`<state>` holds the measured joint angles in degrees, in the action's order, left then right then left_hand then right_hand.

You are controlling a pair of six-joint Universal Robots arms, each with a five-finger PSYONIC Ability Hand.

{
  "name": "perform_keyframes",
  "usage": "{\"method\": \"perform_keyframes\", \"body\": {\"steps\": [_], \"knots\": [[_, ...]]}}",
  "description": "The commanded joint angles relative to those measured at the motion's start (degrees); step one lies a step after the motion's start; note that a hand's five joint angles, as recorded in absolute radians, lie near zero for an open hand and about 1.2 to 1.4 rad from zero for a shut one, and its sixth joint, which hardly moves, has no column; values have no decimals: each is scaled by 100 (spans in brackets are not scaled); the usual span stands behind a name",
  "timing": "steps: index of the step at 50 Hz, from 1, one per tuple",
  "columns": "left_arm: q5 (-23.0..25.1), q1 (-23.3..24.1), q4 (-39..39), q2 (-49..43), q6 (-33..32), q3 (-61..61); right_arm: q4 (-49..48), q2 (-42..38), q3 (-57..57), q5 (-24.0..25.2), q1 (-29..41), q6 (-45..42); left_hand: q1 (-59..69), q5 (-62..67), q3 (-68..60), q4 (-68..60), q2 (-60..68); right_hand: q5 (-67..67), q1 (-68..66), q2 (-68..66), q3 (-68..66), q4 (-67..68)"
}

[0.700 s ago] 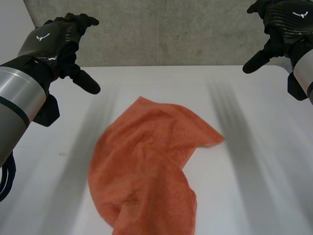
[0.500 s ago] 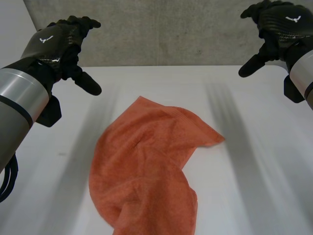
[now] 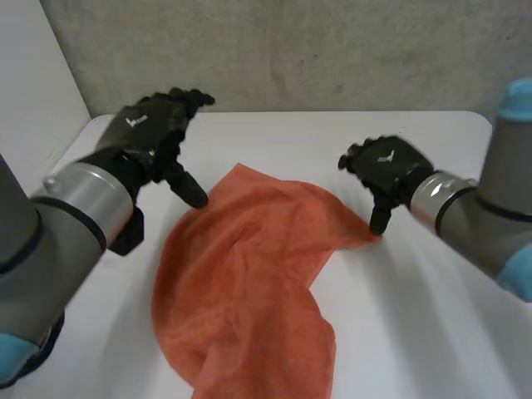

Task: Fold the laundry

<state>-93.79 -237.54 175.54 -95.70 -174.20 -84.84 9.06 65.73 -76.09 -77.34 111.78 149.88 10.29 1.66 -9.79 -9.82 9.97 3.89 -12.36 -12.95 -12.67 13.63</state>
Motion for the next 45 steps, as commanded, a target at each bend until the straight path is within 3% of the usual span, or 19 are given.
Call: {"method": "perform_keyframes", "body": {"steps": [1, 5, 12, 20, 29, 35, 38, 43, 45], "knots": [[-604, 515, 50, -185, 27, -322, -536, -815, -38, 9, 19, -12, 144, 7, -194, -191, 175, 727, -880, -821, -849, 753], [-886, 770, 86, -282, 62, -655, -801, -1036, -38, 26, 19, 59, 144, 7, -193, -191, 175, 1218, -1370, -1311, -1340, 1243], [-904, 823, 112, -546, 360, -1130, -1222, -1448, 24, 254, 11, 400, 160, 23, -210, -208, 192, 2124, -2276, -2218, -2246, 2150], [-921, 841, 112, -862, 405, -1517, -1258, -1712, 111, 545, 10, 735, 194, 57, -244, -241, 226, 2210, -2363, -2304, -2332, 2236], [-904, 824, 112, -898, 414, -1807, -1275, -1933, 217, 536, 11, 744, 261, 124, -311, -308, 293, 2496, -2648, -2590, -2618, 2522], [-904, 832, 112, -916, 414, -1852, -1617, -2126, 279, 484, 19, 744, 396, 259, -446, -443, 428, 5112, -5264, -5206, -5234, 5137], [-895, 841, 112, -916, 414, -1904, -1863, -2213, 287, 431, 19, 727, 716, 579, -766, -763, 747, 6605, -6757, -6698, -6727, 6630], [-895, 876, 138, -960, 414, -1913, -2031, -2100, 287, 98, 2, 735, 1742, 1605, -1792, -1789, 1773, 6611, -6764, -6705, -6733, 6637], [-895, 911, 261, -1012, 414, -1913, -2031, -1977, 287, -79, -7, 753, 3432, 3295, -3482, -3480, 3464, 6611, -6764, -6705, -6733, 6637]]}}
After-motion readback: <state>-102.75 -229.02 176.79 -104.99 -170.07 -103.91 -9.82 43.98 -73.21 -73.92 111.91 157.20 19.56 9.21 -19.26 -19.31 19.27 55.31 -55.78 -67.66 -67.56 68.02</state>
